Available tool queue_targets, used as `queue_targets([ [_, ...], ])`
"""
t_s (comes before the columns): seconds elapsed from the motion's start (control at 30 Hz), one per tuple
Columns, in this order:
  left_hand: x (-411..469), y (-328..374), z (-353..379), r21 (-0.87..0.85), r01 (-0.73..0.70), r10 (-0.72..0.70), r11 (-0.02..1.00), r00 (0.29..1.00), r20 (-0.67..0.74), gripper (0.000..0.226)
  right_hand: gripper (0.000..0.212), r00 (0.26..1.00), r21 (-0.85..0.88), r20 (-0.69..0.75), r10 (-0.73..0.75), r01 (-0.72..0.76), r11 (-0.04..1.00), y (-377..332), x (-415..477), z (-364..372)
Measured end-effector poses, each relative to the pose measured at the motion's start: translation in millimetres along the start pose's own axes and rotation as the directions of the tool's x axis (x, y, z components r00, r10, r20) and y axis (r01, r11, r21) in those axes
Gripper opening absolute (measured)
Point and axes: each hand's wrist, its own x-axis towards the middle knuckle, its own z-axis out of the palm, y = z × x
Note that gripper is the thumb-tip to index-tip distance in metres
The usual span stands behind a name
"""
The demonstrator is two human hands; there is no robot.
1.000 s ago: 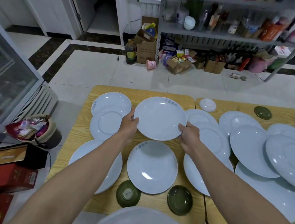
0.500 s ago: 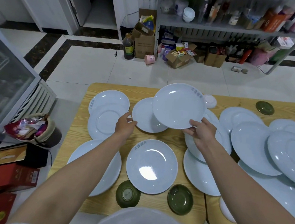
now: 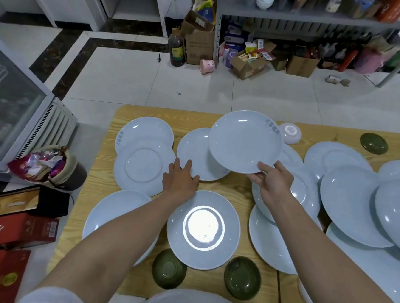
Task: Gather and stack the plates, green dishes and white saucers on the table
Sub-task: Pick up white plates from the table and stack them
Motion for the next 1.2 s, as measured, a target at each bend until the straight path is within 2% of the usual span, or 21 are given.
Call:
queue_targets([
  [0.2, 9.5, 8.9, 13.7, -0.108, 0.085, -0.083, 0.991, 0.996, 0.026, 0.060, 0.048, 1.000, 0.000, -0.001, 0.021, -0.021, 1.000, -1.2, 11.6, -3.0],
  [0.37, 19.3, 16.0, 20.7, -0.422, 0.184, -0.187, 0.888, 0.982, 0.034, 0.048, 0.047, 0.999, 0.014, 0.023, 0.033, -0.034, 0.999, 1.0, 17.6, -6.8],
  [0.47, 23.5, 19.1, 22.1, -0.666, 0.238, -0.304, 0.707, 0.953, 0.018, 0.047, 0.049, 0.999, 0.012, 0.018, 0.046, -0.046, 0.999, 2.5, 21.0, -8.2],
  [0.57, 26.4, 20.4, 24.2, -0.858, 0.304, -0.420, 0.414, 0.900, 0.115, 0.064, 0.049, 0.998, 0.008, 0.015, 0.060, -0.060, 0.998, 3.3, 20.7, -9.3],
  [0.63, 26.2, 21.2, 24.2, -0.924, 0.317, -0.472, 0.215, 0.862, 0.186, 0.072, 0.050, 0.998, 0.010, 0.019, 0.065, -0.065, 0.998, 2.8, 19.4, -9.8],
  [0.67, 25.3, 21.8, 22.8, -0.941, 0.305, -0.492, 0.146, 0.848, 0.198, 0.074, 0.051, 0.998, 0.009, 0.023, 0.065, -0.065, 0.998, 2.0, 18.3, -9.6],
  [0.9, 1.6, 24.7, 0.4, -0.983, 0.112, -0.521, -0.143, 0.836, 0.171, 0.082, 0.056, 0.997, 0.021, 0.062, 0.037, -0.038, 0.999, -5.4, 4.4, -6.2],
  [1.2, -53.9, 6.0, -21.4, -0.961, -0.054, -0.495, -0.270, 0.864, 0.090, 0.085, 0.046, 0.989, 0.025, 0.149, -0.001, -0.003, 1.000, -1.3, -29.7, 8.9],
])
